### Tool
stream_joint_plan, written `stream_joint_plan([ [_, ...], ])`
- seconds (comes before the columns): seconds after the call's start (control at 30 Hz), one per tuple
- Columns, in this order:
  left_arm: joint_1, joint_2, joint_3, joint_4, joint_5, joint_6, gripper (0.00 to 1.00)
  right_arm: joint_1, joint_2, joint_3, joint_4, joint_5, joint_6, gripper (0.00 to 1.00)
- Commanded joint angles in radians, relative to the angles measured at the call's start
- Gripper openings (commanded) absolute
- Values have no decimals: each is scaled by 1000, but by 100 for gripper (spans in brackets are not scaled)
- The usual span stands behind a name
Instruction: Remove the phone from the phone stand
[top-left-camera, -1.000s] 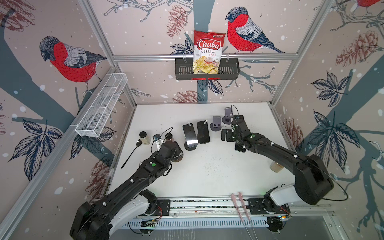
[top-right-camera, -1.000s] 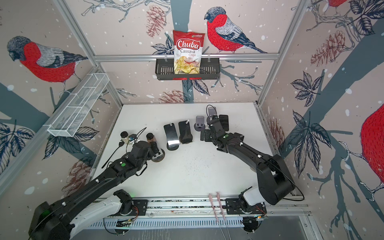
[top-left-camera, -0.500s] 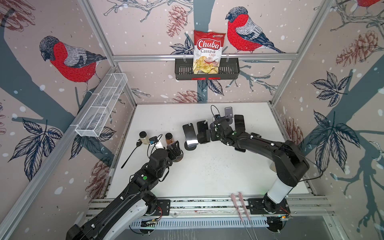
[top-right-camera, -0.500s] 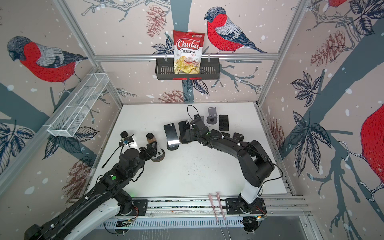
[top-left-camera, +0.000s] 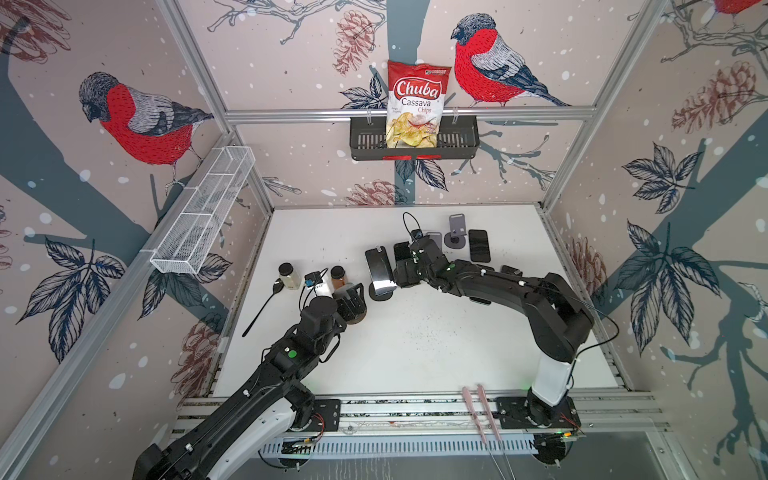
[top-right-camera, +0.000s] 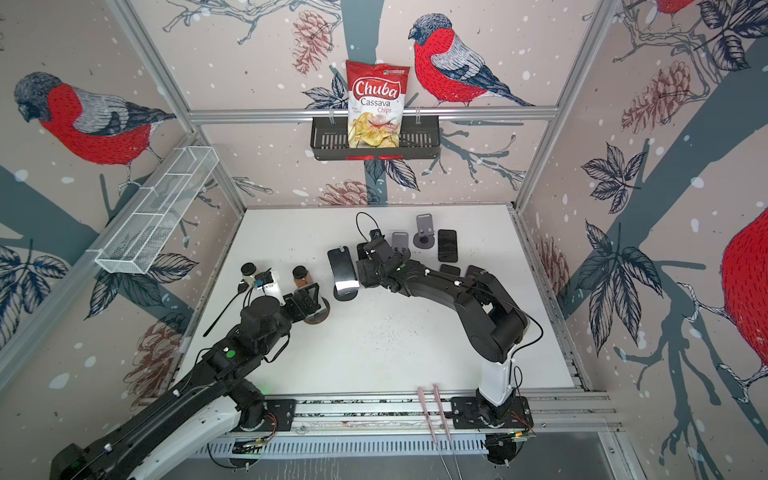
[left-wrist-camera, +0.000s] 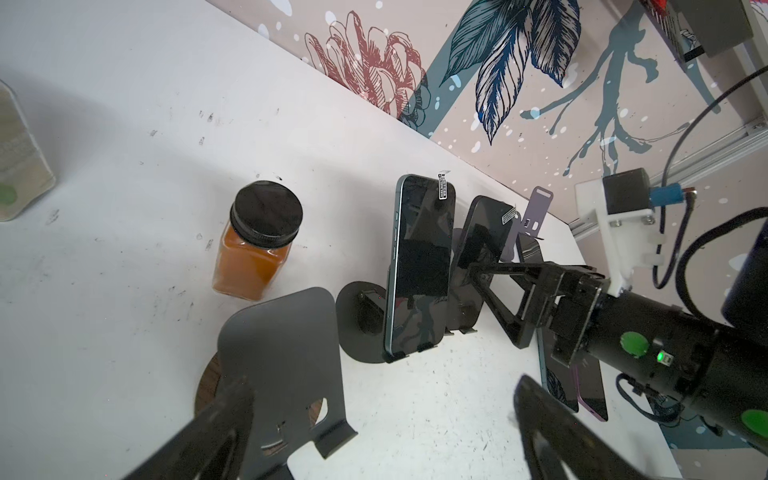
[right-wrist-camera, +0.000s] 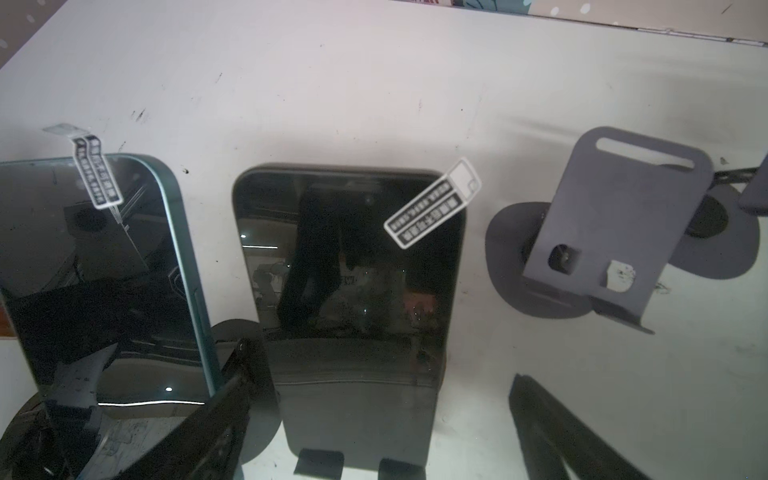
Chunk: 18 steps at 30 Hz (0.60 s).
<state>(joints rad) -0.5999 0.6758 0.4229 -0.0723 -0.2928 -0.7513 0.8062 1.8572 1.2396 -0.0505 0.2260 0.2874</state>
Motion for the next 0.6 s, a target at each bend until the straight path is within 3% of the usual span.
stream_joint_plan([
  [0.0, 0, -7, 1, 40, -13, 17, 96, 5, 14, 9, 57, 9, -30, 99],
  [0.57, 0, -9, 9, 28, -18, 35, 96, 13, 98, 44, 63, 34, -31, 99],
])
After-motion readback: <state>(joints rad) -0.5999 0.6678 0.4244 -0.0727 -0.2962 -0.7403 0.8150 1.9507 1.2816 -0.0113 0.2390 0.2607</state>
